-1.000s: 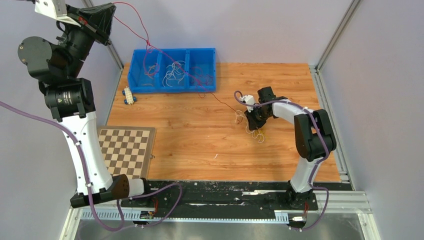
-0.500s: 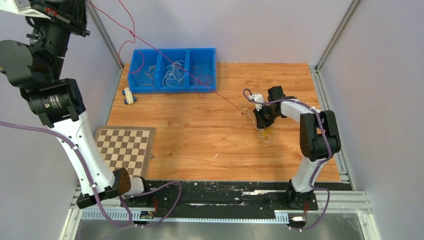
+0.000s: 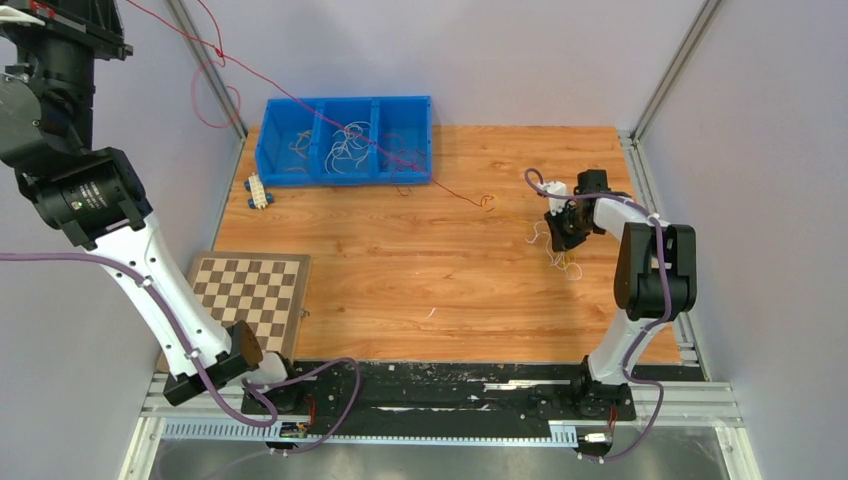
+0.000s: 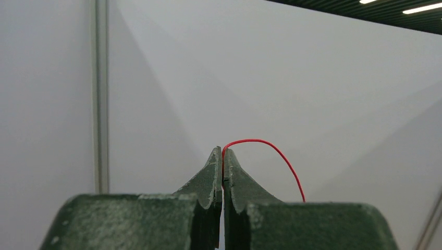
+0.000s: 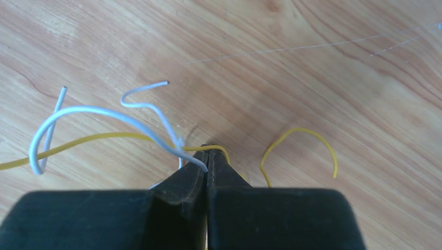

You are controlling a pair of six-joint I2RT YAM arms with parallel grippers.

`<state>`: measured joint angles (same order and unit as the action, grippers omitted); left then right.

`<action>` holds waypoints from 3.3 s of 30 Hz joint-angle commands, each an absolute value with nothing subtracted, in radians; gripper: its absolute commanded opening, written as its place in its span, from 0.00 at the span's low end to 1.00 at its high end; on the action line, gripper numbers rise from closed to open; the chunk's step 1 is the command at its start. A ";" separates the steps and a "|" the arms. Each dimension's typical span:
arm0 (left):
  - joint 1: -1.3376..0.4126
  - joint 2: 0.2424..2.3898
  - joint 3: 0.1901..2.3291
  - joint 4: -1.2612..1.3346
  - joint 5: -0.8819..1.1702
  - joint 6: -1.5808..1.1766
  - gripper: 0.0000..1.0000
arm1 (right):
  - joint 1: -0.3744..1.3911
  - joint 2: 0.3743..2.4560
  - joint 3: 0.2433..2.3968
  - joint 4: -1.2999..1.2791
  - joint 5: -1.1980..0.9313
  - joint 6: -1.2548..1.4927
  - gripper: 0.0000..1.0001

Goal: Untangle the cables

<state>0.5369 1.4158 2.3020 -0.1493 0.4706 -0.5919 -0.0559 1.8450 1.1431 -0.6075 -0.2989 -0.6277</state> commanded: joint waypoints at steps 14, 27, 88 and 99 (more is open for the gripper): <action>0.699 1.489 2.265 -0.359 0.306 -0.455 0.00 | -0.210 2.017 1.119 -0.722 -0.068 -0.686 0.00; 0.719 1.505 2.187 -0.442 0.187 -0.307 0.00 | -0.238 1.986 1.080 -0.718 -0.059 -0.703 0.00; 0.018 1.137 1.087 -0.802 0.739 0.322 0.00 | -0.246 1.933 1.185 -0.899 -0.359 -0.686 0.00; -0.156 1.188 0.856 -0.853 0.497 0.576 0.45 | -0.245 1.924 1.155 -0.899 -0.362 -0.689 0.00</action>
<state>-0.1242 1.1870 0.8799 -0.8291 0.5842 0.4431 -0.2623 1.8702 1.2167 -0.8520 -0.3370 -0.6971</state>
